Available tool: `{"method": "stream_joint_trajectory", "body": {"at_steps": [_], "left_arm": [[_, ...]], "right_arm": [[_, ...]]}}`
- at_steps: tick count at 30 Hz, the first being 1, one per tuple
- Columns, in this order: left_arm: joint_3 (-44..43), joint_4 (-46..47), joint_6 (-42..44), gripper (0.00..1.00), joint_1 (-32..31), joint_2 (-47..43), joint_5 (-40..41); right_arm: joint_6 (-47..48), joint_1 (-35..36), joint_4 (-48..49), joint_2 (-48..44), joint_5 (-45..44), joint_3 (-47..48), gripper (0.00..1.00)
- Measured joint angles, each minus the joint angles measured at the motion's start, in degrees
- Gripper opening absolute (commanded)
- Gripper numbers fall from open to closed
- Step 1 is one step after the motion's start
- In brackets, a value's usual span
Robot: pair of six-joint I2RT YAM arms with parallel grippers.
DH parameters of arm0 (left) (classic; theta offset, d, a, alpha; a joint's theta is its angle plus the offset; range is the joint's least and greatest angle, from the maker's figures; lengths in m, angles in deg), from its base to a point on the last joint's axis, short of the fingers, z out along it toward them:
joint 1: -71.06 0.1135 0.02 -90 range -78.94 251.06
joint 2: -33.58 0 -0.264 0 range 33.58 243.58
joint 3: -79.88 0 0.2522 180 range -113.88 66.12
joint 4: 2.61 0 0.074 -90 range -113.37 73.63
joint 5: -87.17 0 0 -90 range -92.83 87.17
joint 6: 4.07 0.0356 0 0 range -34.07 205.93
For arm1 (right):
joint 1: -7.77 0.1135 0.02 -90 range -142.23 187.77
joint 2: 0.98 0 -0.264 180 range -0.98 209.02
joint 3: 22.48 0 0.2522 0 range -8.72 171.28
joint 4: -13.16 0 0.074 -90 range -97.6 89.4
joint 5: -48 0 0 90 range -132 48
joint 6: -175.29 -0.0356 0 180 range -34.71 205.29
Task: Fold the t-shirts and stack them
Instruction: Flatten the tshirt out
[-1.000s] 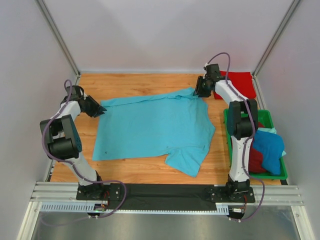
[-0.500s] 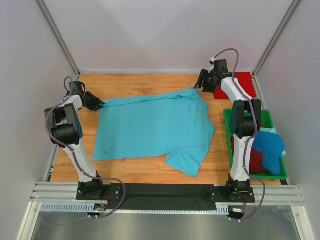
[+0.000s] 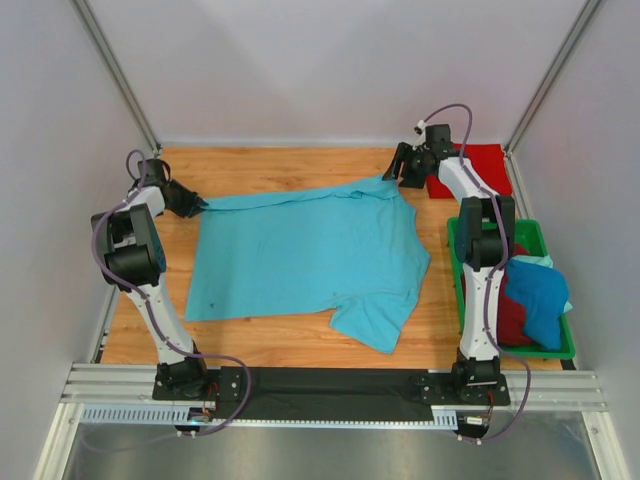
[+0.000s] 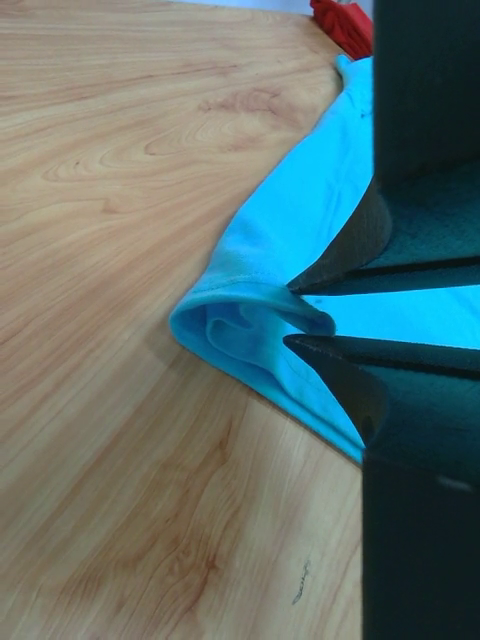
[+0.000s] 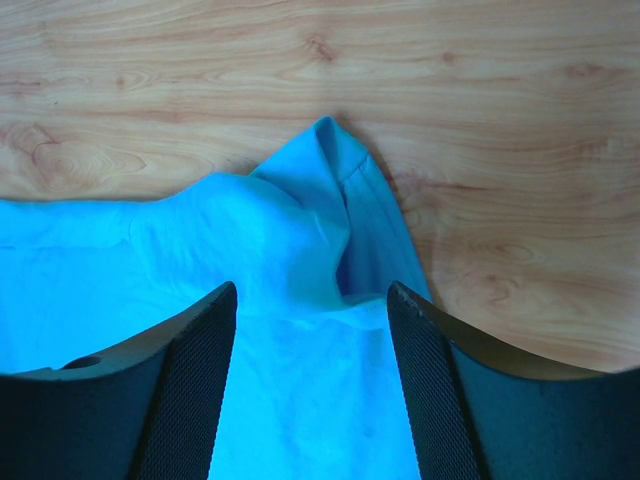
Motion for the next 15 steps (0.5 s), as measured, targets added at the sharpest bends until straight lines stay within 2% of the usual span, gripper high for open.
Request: {"method": "stream_joint_trajectory", "body": {"at_steps": [5,9,15], "left_arm": [[-1.84,-0.68,0.50,0.16,0.00,0.83,0.39],[-2.95,-1.18,1.20,0.00,0.02,1.97,0.42],[-3.34,-2.34,1.86,0.00,0.00,2.27,0.42]], "right_arm": [[0.15,-0.04,-0.11,0.76,0.74,0.50,0.62],[0.87,-0.09,0.09,0.76,1.29,0.48,0.63],[2.45,-0.13,0.24,0.76,2.60,0.24,0.63]]}}
